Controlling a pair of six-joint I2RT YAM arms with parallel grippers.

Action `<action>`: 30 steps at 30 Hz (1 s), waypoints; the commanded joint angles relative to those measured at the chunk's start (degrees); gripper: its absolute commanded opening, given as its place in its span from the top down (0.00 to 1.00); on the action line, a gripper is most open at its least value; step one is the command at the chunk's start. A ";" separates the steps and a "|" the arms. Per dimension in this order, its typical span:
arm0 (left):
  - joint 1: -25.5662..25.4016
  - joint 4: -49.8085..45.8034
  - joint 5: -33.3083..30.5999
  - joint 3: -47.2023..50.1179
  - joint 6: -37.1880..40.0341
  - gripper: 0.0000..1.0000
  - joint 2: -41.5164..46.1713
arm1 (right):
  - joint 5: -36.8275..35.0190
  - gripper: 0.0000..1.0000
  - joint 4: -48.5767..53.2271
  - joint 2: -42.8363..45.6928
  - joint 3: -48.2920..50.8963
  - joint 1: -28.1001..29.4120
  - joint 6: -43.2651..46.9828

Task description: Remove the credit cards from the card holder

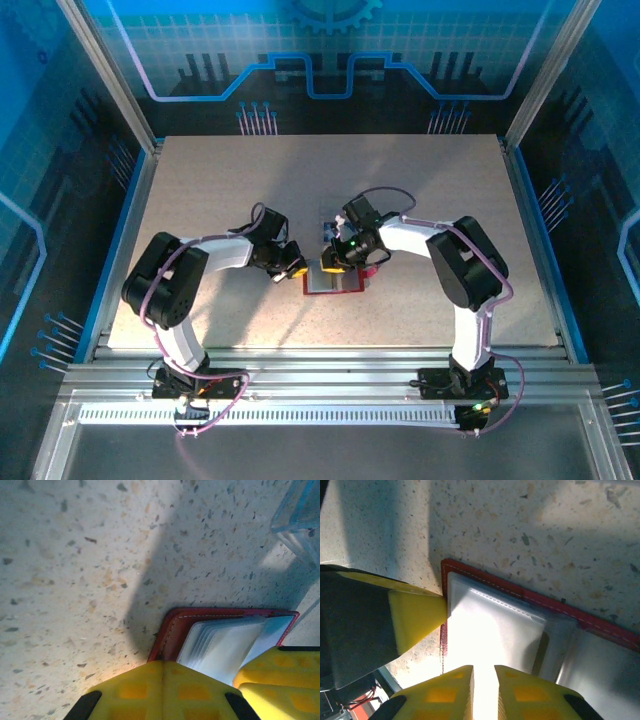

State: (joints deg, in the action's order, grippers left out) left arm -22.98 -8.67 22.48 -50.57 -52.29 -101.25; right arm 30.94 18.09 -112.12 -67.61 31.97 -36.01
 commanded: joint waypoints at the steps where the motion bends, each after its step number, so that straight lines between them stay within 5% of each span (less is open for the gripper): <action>1: 0.48 -1.23 0.02 -1.02 1.58 0.94 -2.11 | 1.68 0.79 1.34 -1.17 -1.20 0.80 0.06; 19: 1.36 -2.06 0.20 -1.56 2.72 0.94 -3.01 | -2.38 0.71 5.07 0.61 0.66 -1.37 1.71; 30: 1.46 -2.47 0.38 -2.78 2.60 0.93 -1.77 | 1.45 0.71 -0.42 1.94 5.47 -3.85 -0.49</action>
State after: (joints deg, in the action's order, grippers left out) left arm -22.22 -8.75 24.08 -52.05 -50.54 -102.83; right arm 31.48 18.20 -110.80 -64.01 28.80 -35.35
